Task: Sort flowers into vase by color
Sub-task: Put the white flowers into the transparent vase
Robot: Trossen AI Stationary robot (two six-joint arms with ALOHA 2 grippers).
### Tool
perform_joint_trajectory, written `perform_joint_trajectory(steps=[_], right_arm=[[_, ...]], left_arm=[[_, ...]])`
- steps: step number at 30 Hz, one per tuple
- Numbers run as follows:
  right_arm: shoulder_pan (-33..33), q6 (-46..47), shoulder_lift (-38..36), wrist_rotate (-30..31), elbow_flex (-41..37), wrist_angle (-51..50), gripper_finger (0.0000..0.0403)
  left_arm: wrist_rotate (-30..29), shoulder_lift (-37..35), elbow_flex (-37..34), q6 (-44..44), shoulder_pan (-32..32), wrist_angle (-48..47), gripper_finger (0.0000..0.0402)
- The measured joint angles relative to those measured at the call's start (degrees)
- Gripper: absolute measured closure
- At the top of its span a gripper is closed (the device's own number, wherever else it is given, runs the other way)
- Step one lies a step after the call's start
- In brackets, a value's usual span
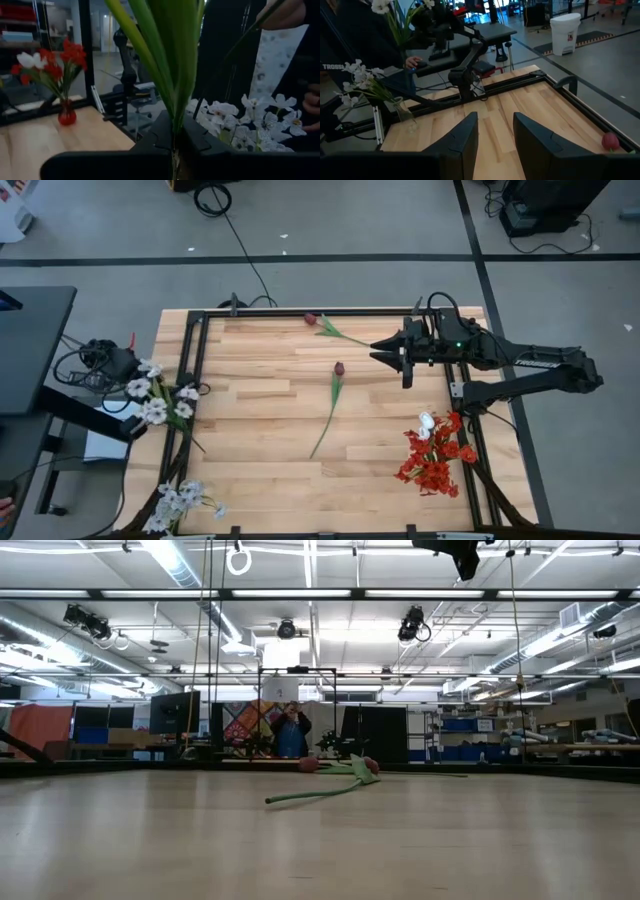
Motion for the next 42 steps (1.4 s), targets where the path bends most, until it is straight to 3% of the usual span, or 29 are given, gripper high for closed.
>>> perform_joint_trajectory(steps=[13, 34, 42], right_arm=[[-0.01, 0.0, 0.0, 0.0, 0.0, 0.13, 0.0271], [0.0, 0.01, 0.0, 0.0, 0.01, 0.13, 0.0271], [-0.01, 0.0, 0.0, 0.0, 0.02, 0.12, 0.0271]], left_arm=[[1.5, -6.07, 0.02, 1.51, 0.02, 0.34, 0.0391], [5.35, -6.25, 0.06, 6.32, 0.04, -10.9, 0.0391], [4.55, -6.25, 0.07, 4.68, 0.04, -7.33, 0.0391]])
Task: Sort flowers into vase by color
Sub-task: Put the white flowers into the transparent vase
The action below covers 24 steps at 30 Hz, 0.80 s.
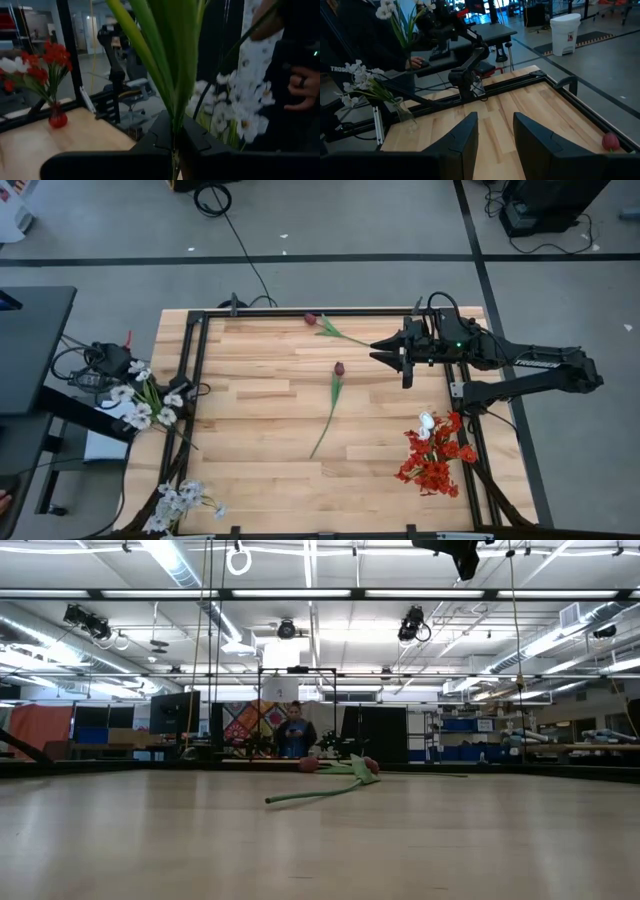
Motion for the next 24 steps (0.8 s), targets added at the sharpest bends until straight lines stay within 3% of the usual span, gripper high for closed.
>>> perform_joint_trajectory(steps=[8, 19, 24], right_arm=[[-0.01, 0.0, 0.0, -0.02, 0.0, -0.01, 0.0271], [-0.01, 0.02, 0.0, -0.02, 0.0, -0.01, 0.0271], [-0.01, 0.01, 0.0, 0.0, 0.0, 0.01, 0.0271]], left_arm=[[10.8, -0.02, 0.02, -3.99, -0.01, 0.99, 0.0391], [12.3, 0.18, 0.02, -4.06, 0.0, 6.51, 0.0391], [7.34, 2.38, 0.0, -5.94, 0.0, 8.01, 0.0391]])
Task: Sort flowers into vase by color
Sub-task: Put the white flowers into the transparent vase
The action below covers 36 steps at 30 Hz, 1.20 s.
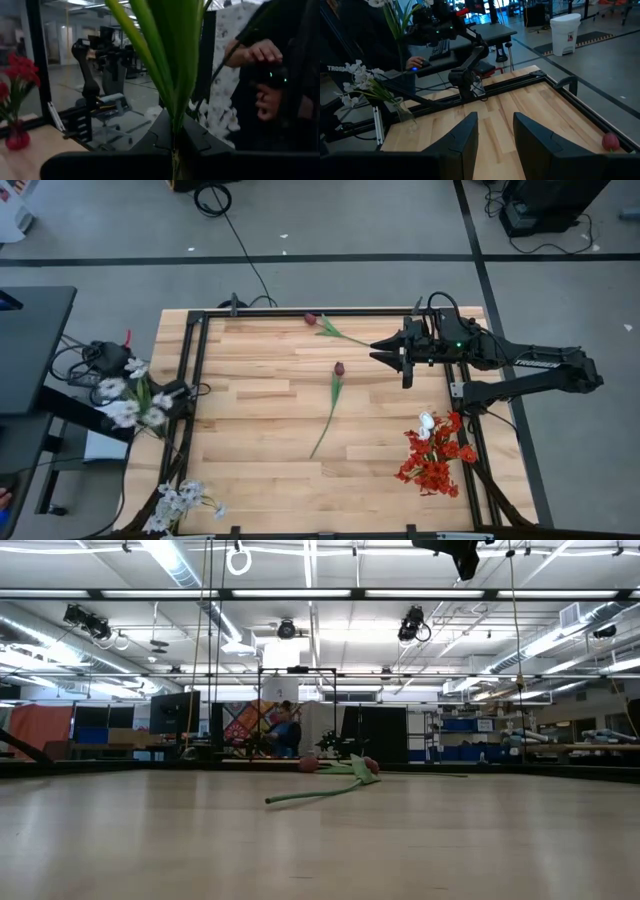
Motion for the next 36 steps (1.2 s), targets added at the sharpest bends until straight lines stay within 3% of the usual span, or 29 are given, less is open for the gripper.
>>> perform_joint_trajectory(steps=[9, 16, 22, 29, 36], right_arm=[[0.0, 0.01, 0.0, -0.02, 0.0, -0.01, 0.0271], [0.01, -0.01, 0.0, -0.01, 0.02, 0.0, 0.0271], [0.02, 0.01, 0.0, -0.02, 0.02, -0.02, 0.0271], [0.0, -0.01, 0.0, -0.02, 0.02, -0.02, 0.0271], [0.0, 0.01, 0.0, 0.0, 0.02, -0.02, 0.0271]], left_arm=[[2.45, 6.45, -0.37, -4.53, -0.07, 2.46, 0.0391], [4.77, 6.29, -8.65, -7.96, -0.78, 8.35, 0.0391], [4.82, 6.24, -12.86, -10.19, -4.99, 15.0, 0.0391], [-1.49, 6.25, -16.78, -5.99, -11.63, 16.81, 0.0391], [-3.78, 6.28, -18.69, -5.87, -14.45, 18.75, 0.0381]])
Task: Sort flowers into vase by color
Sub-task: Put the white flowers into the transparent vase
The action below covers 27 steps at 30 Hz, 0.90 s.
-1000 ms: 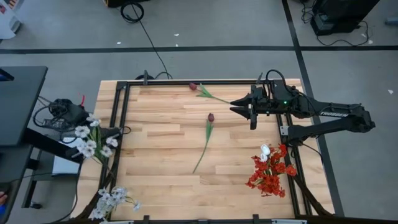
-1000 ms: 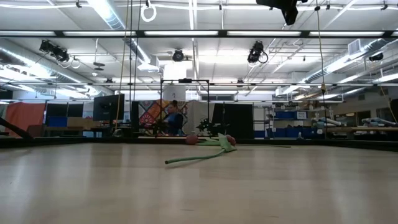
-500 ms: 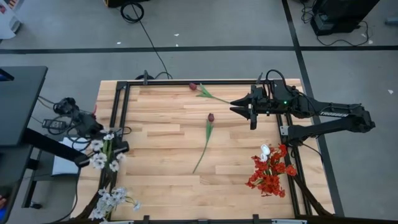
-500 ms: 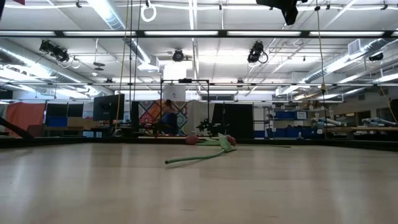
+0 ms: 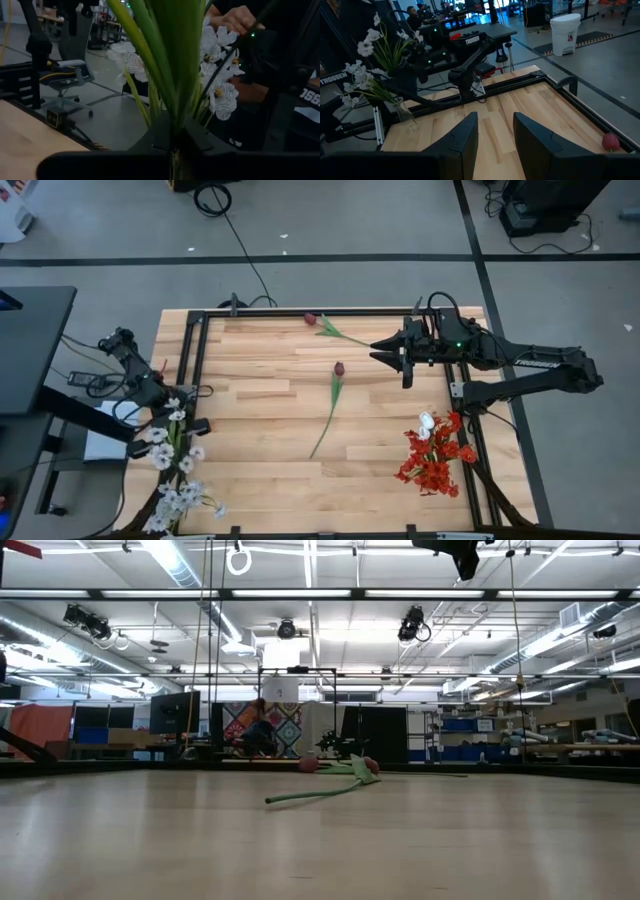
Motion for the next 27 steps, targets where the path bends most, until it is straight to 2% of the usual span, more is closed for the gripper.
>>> perform_joint_trajectory(steps=[7, 11, 19, 27], right_arm=[[0.0, -0.02, 0.0, -0.02, 0.0, 0.0, 0.0271], [0.01, -0.01, 0.0, 0.0, 0.0, 0.0, 0.0271], [0.0, -0.02, 0.0, -0.02, 0.0, 0.02, 0.0271], [0.02, 0.0, 0.0, -0.02, 0.0, 0.02, 0.0271]], left_arm=[[-0.15, 0.0, 0.0, 2.6, -0.02, 0.0, 0.032], [-0.13, 0.08, 0.31, -0.23, -0.02, -0.46, 0.0277], [0.02, 2.48, 6.78, -1.77, -0.02, -5.02, 0.0205], [1.18, 5.19, 9.88, -6.26, -0.02, -5.21, 0.013]])
